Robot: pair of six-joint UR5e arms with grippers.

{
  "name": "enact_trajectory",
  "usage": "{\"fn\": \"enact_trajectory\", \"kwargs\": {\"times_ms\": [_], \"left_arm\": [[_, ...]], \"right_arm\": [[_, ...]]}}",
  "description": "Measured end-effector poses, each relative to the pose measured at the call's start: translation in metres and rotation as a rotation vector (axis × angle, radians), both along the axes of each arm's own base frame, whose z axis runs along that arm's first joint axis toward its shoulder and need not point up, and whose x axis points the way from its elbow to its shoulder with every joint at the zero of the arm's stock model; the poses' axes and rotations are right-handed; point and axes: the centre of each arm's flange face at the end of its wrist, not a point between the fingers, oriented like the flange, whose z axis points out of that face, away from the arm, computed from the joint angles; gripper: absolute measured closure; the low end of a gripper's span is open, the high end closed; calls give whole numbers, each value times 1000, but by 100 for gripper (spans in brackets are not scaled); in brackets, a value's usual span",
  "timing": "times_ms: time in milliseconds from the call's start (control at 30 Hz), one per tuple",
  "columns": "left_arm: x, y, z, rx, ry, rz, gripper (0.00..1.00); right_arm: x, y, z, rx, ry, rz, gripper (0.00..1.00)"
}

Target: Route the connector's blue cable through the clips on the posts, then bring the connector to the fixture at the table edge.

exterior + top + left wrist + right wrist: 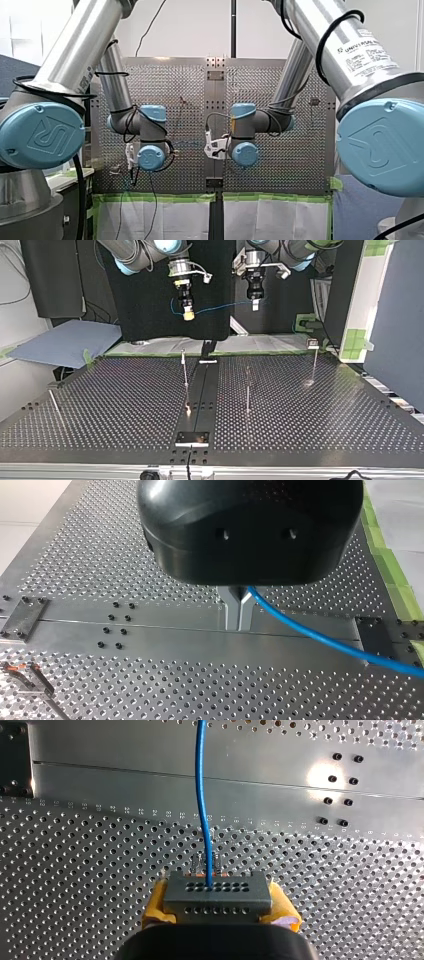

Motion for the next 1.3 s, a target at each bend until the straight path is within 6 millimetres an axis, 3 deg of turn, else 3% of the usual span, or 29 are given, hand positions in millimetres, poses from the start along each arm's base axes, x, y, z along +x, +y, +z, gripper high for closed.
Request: {"fn": "enact_trajectory", "kwargs": {"times_ms": [1300], "left_arm": [[-3,1,-4,23,28,-16,100]], "right_arm": [[0,0,0,1,1,1,100]]}}
